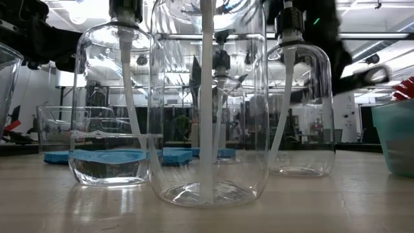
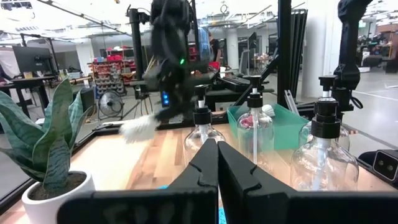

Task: Pick & Place Kitchen Sink Supplies
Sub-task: Put the black dish brush into the green bin

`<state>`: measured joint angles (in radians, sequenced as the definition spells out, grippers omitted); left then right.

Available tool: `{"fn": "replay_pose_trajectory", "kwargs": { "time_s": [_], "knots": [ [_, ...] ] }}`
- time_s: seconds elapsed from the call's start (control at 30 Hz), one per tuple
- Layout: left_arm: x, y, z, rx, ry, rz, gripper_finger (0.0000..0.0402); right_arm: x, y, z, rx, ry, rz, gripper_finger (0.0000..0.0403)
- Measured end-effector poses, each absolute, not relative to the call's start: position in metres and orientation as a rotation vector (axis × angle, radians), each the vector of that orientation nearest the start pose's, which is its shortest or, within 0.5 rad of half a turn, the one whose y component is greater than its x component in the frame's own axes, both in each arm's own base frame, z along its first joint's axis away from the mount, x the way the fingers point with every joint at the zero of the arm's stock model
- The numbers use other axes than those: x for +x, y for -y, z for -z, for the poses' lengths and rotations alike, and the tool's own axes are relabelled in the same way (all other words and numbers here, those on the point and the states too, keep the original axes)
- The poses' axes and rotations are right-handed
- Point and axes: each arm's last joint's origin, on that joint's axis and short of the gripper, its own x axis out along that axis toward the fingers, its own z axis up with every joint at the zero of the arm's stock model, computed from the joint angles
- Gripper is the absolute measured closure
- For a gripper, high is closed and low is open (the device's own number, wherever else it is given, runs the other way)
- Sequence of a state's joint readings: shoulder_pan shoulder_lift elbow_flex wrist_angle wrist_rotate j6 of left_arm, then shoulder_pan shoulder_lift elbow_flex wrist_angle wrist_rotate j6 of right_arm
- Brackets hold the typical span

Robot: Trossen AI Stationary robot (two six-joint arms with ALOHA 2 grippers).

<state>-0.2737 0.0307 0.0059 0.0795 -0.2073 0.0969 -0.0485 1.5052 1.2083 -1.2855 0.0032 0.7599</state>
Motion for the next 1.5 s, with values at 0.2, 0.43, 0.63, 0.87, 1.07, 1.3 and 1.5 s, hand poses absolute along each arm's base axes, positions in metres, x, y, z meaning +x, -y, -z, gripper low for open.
{"fn": "replay_pose_trajectory", "kwargs": {
  "time_s": [0.2, 0.43, 0.63, 0.87, 1.07, 1.3, 1.5],
  "knots": [
    [0.096, 0.021, -0.171, 0.084, 0.055, 0.064, 0.0401, 0.204, -0.021, -0.301, 0.664, -1.407, 0.572, 0.0294],
    [0.096, 0.021, -0.17, 0.085, 0.051, 0.064, 0.0401, 0.155, -0.066, -0.333, 0.871, -1.326, 0.394, 0.0293],
    [0.096, 0.021, -0.17, 0.085, 0.051, 0.064, 0.0401, 0.147, -0.111, -0.338, 0.818, -1.178, 0.247, 0.0287],
    [0.096, 0.021, -0.17, 0.086, 0.048, 0.064, 0.0401, 0.139, -0.172, -0.305, 0.674, -1.408, 0.267, 0.0285],
    [0.096, 0.021, -0.17, 0.086, 0.048, 0.064, 0.0401, 0.133, -0.218, -0.283, 0.564, -1.453, 0.321, 0.029],
    [0.096, 0.021, -0.17, 0.086, 0.047, 0.064, 0.0401, 0.143, -0.254, -0.248, 0.312, -1.498, 0.32, 0.0284],
    [0.096, 0.021, -0.17, 0.086, 0.045, 0.064, 0.0401, 0.15, -0.27, -0.223, 0.208, -1.596, 0.314, 0.0284]
  ]
}}
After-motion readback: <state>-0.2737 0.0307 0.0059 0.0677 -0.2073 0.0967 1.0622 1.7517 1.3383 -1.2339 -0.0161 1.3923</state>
